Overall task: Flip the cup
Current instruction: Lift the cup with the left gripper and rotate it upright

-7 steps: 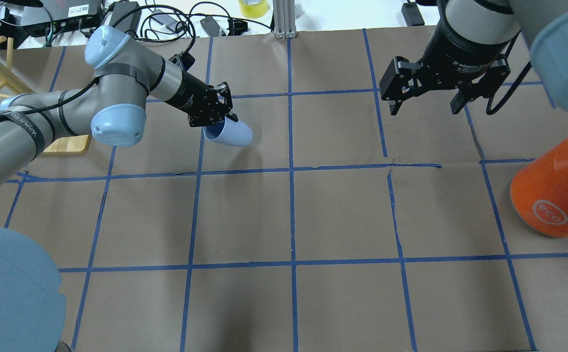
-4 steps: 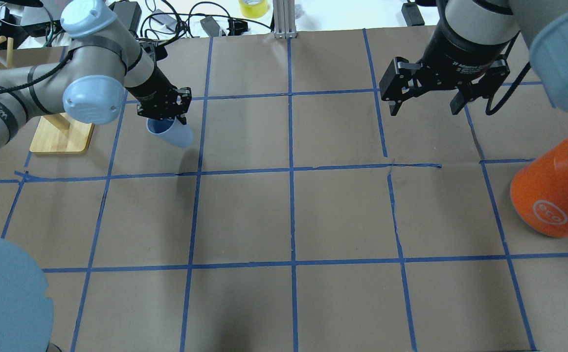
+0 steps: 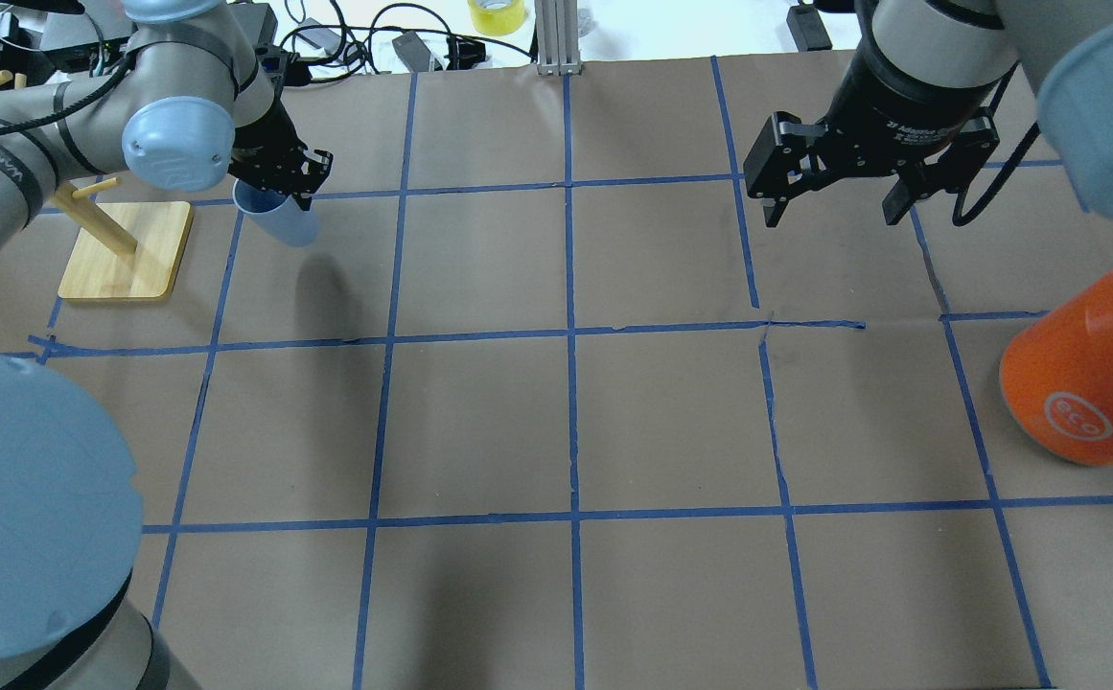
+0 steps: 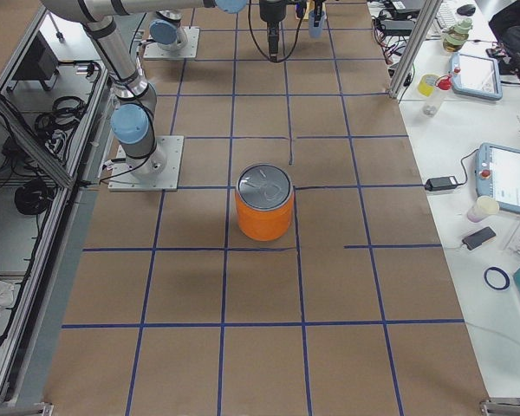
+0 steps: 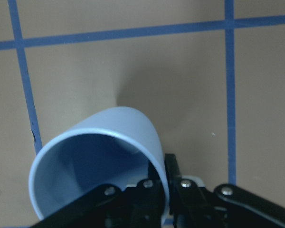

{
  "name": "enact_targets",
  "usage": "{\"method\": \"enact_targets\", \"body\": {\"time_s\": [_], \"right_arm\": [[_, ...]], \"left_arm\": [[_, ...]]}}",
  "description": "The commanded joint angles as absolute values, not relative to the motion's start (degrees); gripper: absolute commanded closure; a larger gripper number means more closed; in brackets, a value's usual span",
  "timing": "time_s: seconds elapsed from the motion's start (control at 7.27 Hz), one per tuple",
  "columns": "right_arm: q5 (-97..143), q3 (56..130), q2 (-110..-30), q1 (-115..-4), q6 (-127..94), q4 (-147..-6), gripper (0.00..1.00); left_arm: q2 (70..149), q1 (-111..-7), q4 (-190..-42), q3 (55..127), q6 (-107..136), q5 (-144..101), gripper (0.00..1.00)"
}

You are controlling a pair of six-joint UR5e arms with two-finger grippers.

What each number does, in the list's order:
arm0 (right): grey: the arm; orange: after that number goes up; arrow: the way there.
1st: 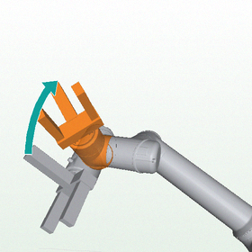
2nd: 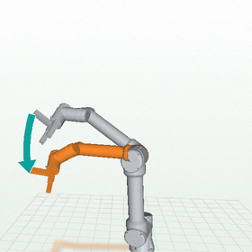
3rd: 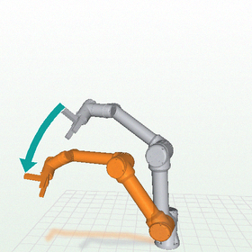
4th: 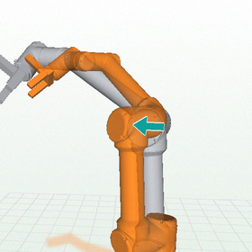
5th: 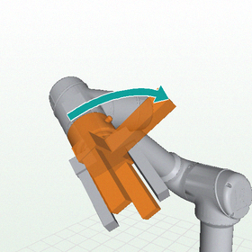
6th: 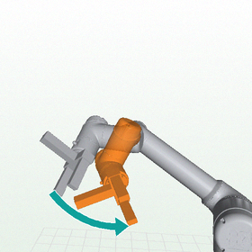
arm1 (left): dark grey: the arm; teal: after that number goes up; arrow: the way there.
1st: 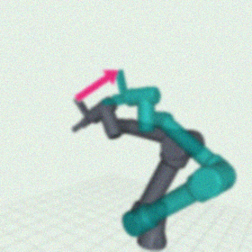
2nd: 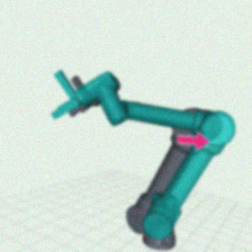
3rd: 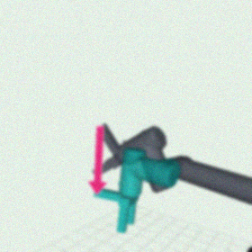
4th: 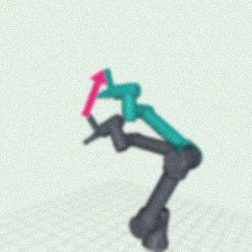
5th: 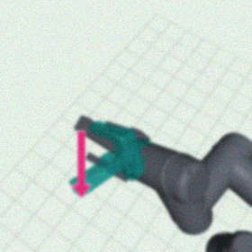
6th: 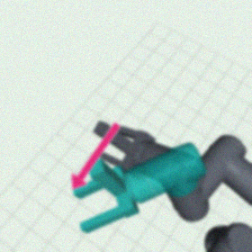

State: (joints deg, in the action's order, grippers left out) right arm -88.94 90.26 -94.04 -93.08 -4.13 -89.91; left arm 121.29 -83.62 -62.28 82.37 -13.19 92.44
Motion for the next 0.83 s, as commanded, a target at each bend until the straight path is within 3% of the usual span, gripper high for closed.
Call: {"method": "enact_targets", "body": {"time_s": [0.0, 0.41, 0.55, 0.69], "right_arm": [[-88.95, 90.26, -94.04, -93.08, -4.13, -89.83, 0.00], [-88.95, 90.26, -94.04, -93.08, -4.13, -89.82, 0.00], [-88.95, 90.26, -94.04, -93.08, -4.13, -89.82, 0.00], [-88.95, 90.26, -94.04, -93.08, -4.13, -89.82, 0.00]], "left_arm": [[124.71, -83.67, -58.02, 81.56, -17.92, 92.11, 1.00], [124.80, -83.85, -59.32, 82.53, -17.58, 92.72, 1.00], [124.80, -84.02, -59.76, 82.88, -17.58, 92.81, 0.91], [124.28, -84.11, -59.68, 83.40, -17.84, 92.73, 0.56]]}}
